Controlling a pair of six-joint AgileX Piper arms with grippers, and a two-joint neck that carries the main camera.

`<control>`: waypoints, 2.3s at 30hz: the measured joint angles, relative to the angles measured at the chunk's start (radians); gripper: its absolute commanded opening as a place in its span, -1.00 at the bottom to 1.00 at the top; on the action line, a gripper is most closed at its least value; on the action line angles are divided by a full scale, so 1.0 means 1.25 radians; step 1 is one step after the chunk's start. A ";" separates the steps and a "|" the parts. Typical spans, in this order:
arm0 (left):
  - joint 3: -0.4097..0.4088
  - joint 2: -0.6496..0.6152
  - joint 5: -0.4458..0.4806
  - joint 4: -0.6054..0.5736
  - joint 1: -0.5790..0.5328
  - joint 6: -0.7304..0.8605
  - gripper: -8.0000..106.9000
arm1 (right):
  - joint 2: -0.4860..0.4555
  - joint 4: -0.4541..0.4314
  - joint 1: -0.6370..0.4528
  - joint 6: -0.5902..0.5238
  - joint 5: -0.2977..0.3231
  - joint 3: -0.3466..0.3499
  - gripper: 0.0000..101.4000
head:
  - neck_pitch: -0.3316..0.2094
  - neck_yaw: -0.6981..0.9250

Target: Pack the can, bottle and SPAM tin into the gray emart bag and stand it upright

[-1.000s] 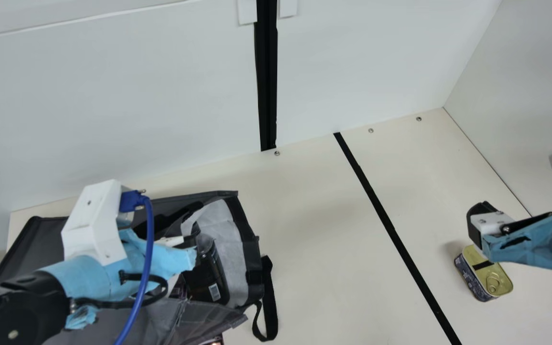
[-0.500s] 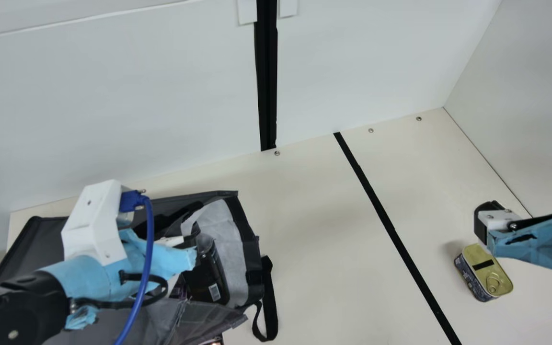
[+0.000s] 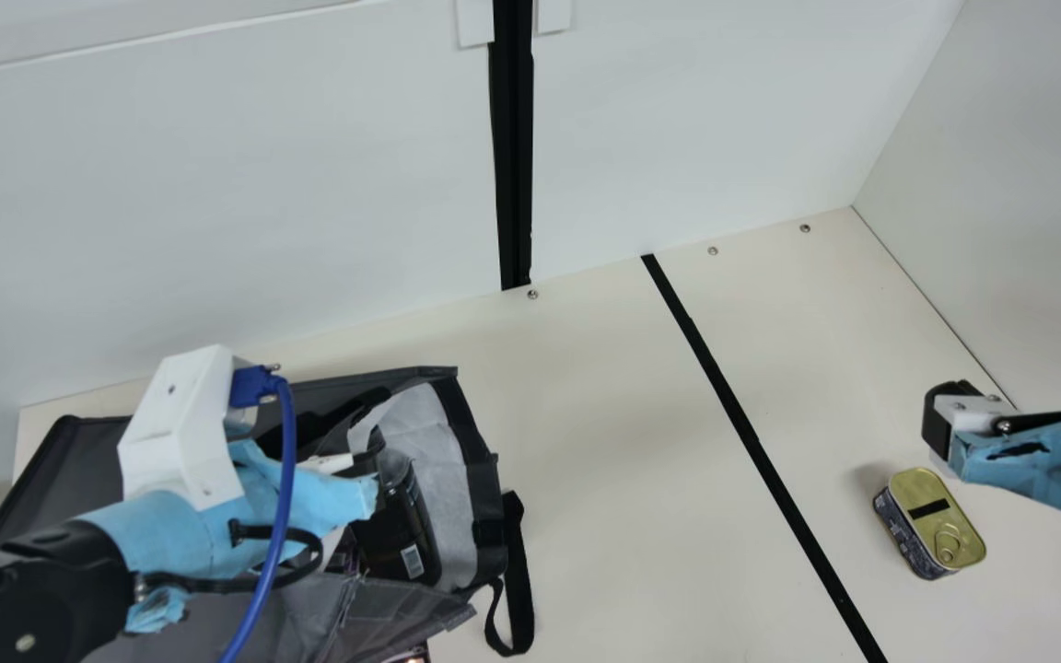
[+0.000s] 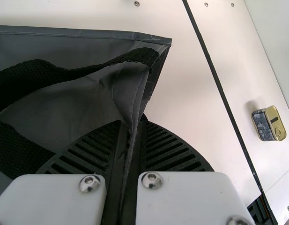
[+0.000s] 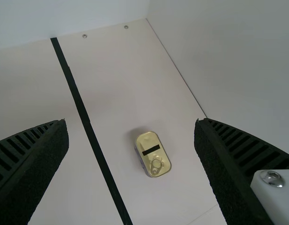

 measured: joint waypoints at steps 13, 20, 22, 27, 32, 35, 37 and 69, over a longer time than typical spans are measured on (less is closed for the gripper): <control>0.000 0.000 0.000 0.000 0.000 0.000 -1.00 | 0.004 0.001 0.002 0.009 0.000 -0.007 0.87 | 0.000 -0.001; 0.000 0.000 0.000 0.000 0.000 0.000 -1.00 | 0.008 0.002 -0.001 0.004 0.000 -0.001 0.87 | 0.000 -0.001; 0.000 0.000 0.000 0.000 0.000 0.000 -1.00 | 0.009 0.005 -0.007 -0.004 0.001 0.002 0.87 | 0.000 -0.001; 0.000 0.000 0.000 0.000 0.000 0.000 -1.00 | 0.016 0.020 -0.029 -0.030 0.000 0.015 0.87 | 0.000 -0.001; 0.000 0.000 0.000 0.000 0.000 0.000 -1.00 | 0.026 0.037 -0.050 -0.071 -0.001 0.028 0.87 | 0.000 -0.001; 0.000 0.000 0.000 0.000 0.000 0.000 -1.00 | 0.033 0.053 -0.063 -0.100 -0.001 0.040 0.87 | 0.000 -0.001; 0.000 0.000 0.000 0.000 0.000 0.000 -1.00 | 0.039 0.062 -0.069 -0.122 -0.001 0.048 0.87 | 0.000 0.000; 0.000 0.000 0.000 0.000 0.000 0.000 -1.00 | 0.172 0.140 -0.174 -0.433 -0.002 0.144 0.87 | 0.000 0.000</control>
